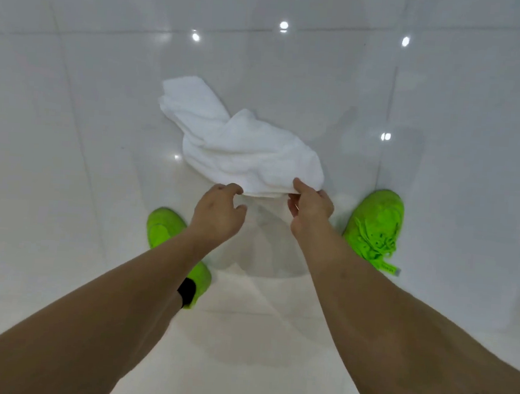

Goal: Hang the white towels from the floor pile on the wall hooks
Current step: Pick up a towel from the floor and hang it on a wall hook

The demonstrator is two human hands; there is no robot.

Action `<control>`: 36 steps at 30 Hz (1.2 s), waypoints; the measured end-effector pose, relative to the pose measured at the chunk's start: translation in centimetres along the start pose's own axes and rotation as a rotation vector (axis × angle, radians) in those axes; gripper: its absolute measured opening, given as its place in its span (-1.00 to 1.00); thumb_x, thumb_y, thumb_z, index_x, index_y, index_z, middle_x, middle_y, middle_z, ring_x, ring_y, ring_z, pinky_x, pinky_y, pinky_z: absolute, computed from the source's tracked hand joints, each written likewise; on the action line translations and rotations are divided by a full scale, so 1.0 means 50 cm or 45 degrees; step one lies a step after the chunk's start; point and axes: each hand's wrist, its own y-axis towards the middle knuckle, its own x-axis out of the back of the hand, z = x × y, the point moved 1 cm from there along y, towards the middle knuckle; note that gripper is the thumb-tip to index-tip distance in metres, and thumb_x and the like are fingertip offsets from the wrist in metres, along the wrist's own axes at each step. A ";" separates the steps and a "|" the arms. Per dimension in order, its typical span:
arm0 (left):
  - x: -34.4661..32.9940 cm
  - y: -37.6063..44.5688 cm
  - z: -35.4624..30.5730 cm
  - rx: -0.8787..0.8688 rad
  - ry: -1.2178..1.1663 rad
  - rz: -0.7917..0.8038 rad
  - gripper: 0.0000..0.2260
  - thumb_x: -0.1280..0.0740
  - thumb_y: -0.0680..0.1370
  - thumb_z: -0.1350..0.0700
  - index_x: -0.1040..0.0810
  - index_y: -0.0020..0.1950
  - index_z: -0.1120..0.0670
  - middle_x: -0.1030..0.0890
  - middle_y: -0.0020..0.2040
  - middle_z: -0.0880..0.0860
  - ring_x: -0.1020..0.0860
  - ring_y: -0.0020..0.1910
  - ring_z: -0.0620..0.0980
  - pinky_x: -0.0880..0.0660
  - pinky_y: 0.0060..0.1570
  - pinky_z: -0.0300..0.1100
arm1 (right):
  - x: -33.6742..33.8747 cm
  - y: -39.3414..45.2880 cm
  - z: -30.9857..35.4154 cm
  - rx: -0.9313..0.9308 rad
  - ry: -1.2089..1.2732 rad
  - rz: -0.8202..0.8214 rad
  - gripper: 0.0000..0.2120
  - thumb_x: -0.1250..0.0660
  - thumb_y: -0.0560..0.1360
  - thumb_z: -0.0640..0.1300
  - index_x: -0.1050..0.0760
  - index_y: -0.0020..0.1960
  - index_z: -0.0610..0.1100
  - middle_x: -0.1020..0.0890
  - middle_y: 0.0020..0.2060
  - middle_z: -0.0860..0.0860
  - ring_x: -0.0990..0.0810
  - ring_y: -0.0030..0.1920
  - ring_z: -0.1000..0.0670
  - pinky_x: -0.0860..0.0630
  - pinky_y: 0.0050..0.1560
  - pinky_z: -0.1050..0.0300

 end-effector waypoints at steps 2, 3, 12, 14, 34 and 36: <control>0.060 -0.074 -0.064 -0.046 -0.003 -0.023 -0.64 -0.33 0.55 0.06 -0.49 0.35 0.06 -0.52 0.24 0.09 -0.51 0.17 0.08 -0.33 0.16 -0.18 | 0.004 -0.105 0.058 0.176 -0.104 0.100 -0.74 -0.49 0.37 -0.35 -0.44 -0.29 -0.12 -0.57 -0.32 -0.06 -0.52 -0.33 -0.02 -0.53 -0.29 0.16; 0.095 -0.114 -0.101 -0.067 -0.008 -0.038 -0.63 -0.33 0.55 0.06 -0.49 0.36 0.05 -0.52 0.24 0.09 -0.51 0.18 0.08 -0.34 0.17 -0.18 | 0.010 -0.164 0.092 0.256 -0.170 0.173 -0.78 -0.47 0.37 -0.36 -0.47 -0.30 -0.13 -0.57 -0.33 -0.06 -0.50 -0.33 -0.02 -0.52 -0.28 0.15; 0.457 -0.517 -0.520 -0.290 -0.175 -0.458 -0.51 -0.22 0.55 0.26 -0.34 0.49 0.03 -0.50 0.33 0.07 -0.50 0.24 0.06 -0.37 0.11 -0.22 | 0.140 -0.731 0.500 0.709 -0.735 0.721 -0.77 -0.33 0.46 -0.06 -0.50 -0.26 -0.21 -0.59 -0.23 -0.23 -0.59 -0.19 -0.23 -0.59 0.04 -0.14; 0.524 -0.611 -0.615 -0.364 -0.220 -0.534 -0.41 -0.19 0.53 0.30 -0.23 0.55 -0.02 -0.44 0.40 0.07 -0.46 0.31 0.07 -0.40 0.20 -0.17 | 0.193 -0.831 0.588 0.865 -0.902 0.744 -0.71 -0.30 0.43 0.08 -0.45 -0.25 -0.16 -0.50 -0.29 -0.18 -0.51 -0.26 -0.17 -0.51 -0.11 -0.02; 0.621 -1.366 -1.000 -1.150 -0.082 -1.260 -0.78 -0.10 0.40 0.28 -0.39 -0.07 0.01 -0.51 -0.22 0.04 -0.48 -0.24 0.11 -0.39 -0.34 -0.09 | 1.012 -1.306 0.817 1.889 -1.547 -0.208 -0.84 -0.42 0.45 -0.03 -0.59 -0.24 -0.09 -0.64 -0.27 -0.04 -0.62 -0.21 -0.06 -0.54 -0.21 0.04; 0.610 -1.403 -1.006 -1.054 -0.104 -1.290 -0.76 -0.12 0.43 0.26 -0.45 -0.04 -0.03 -0.51 -0.15 0.01 -0.51 -0.16 0.10 -0.40 -0.27 -0.11 | 1.101 -1.310 0.819 1.864 -1.415 -0.276 -0.71 -0.35 0.54 0.00 -0.50 -0.34 -0.04 -0.58 -0.34 0.01 -0.57 -0.26 -0.02 -0.44 -0.31 0.12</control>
